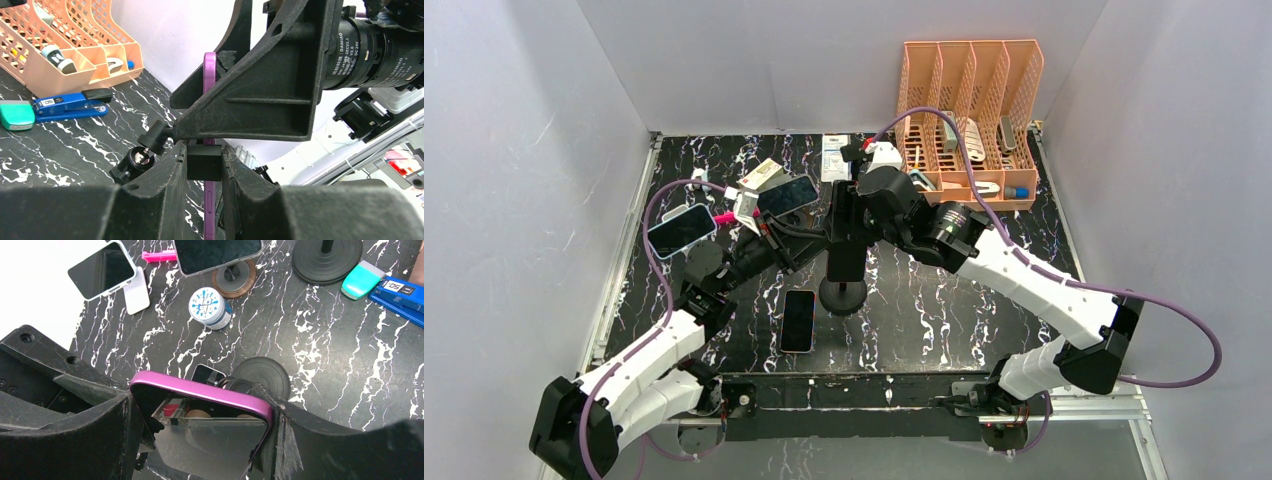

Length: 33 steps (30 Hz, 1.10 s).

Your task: Remove the phone from the phone stand

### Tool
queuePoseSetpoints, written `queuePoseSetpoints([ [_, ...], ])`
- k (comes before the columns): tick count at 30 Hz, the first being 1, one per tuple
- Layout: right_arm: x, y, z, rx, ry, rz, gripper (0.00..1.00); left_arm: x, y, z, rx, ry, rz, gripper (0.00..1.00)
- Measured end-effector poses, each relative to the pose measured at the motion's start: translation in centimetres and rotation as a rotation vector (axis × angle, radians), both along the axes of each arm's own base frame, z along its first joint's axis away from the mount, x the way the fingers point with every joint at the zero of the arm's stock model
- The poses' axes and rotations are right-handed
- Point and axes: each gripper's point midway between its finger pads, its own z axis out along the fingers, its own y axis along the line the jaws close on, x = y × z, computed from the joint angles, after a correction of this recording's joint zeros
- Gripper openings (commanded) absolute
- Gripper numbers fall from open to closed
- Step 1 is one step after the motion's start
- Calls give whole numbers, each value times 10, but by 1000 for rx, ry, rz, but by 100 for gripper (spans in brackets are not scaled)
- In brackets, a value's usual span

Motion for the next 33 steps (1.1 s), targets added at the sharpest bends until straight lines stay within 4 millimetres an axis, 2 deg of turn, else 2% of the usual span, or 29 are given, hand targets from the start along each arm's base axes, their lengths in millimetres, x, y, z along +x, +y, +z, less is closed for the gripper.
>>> queuePoseSetpoints([
  [4, -2, 2, -2, -10, 6, 17, 36, 0, 1, 0, 6, -4, 17, 0],
  [7, -2, 1, -2, -13, 9, 21, 37, 0, 1, 0, 8, -6, 25, 0],
  [11, -2, 0, -2, -19, 11, 19, 28, -1, -2, 0, 11, -9, 36, 0],
  [15, -2, -2, -3, -26, 15, 17, 5, -2, -4, 0, 15, -14, 46, 0],
  [16, -2, -2, -3, -28, 16, 17, 1, -2, -5, -1, 16, -15, 47, 6],
  [20, -2, -3, -3, -30, 15, 19, 1, -3, -5, 0, 17, -18, 50, 35],
  [24, -2, -6, -4, -49, 19, 22, 1, -1, -4, -6, 39, -14, 59, 51],
  [28, 0, -9, -4, -70, 24, 21, 1, -1, -4, -18, 84, 9, 56, 58],
  [33, 1, -5, -4, -86, 32, 32, 1, 0, -10, -20, 119, 13, 28, 61],
])
